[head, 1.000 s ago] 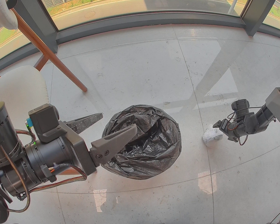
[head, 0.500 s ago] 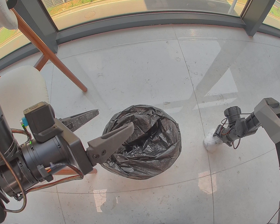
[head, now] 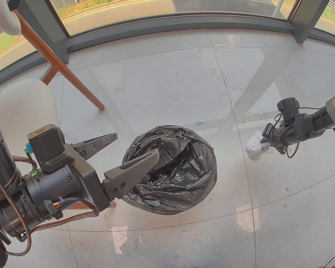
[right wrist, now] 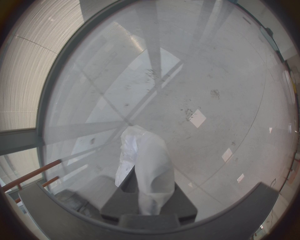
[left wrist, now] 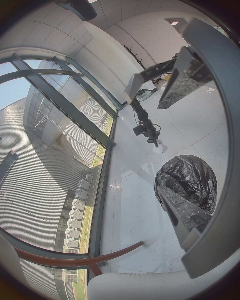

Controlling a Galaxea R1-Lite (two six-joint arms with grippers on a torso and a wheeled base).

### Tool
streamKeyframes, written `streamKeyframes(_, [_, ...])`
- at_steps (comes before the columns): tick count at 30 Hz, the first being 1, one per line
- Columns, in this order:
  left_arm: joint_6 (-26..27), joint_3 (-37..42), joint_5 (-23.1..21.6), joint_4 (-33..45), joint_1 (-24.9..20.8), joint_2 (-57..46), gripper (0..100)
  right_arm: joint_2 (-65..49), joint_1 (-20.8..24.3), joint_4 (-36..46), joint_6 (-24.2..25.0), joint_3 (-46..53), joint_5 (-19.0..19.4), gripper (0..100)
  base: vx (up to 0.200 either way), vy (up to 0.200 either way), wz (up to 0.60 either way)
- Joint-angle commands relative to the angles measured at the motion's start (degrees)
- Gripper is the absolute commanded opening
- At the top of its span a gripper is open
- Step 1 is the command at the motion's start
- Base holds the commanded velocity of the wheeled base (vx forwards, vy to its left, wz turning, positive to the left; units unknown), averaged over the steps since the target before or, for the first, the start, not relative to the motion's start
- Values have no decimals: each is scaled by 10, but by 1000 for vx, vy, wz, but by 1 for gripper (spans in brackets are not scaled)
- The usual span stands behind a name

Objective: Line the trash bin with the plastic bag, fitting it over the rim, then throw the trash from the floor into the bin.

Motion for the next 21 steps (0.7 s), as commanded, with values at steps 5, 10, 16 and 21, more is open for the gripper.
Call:
streamKeyframes(5, [0, -1, -1, -2, 4, -13, 100, -322, 191, 127, -26, 112, 83, 0, 0, 0, 0])
streamKeyframes(10, [1, -5, -1, -3, 19, -14, 100, -317, 294, 125, -28, 106, 80, 0, 0, 0, 0])
streamKeyframes(16, [10, -25, -2, -2, 45, -14, 100, -268, 342, 120, -62, 76, 72, 0, 0, 0, 0])
streamKeyframes(21, [10, -27, -2, -1, 46, -14, 100, -239, 346, 120, -64, 28, 69, 0, 0, 0, 0])
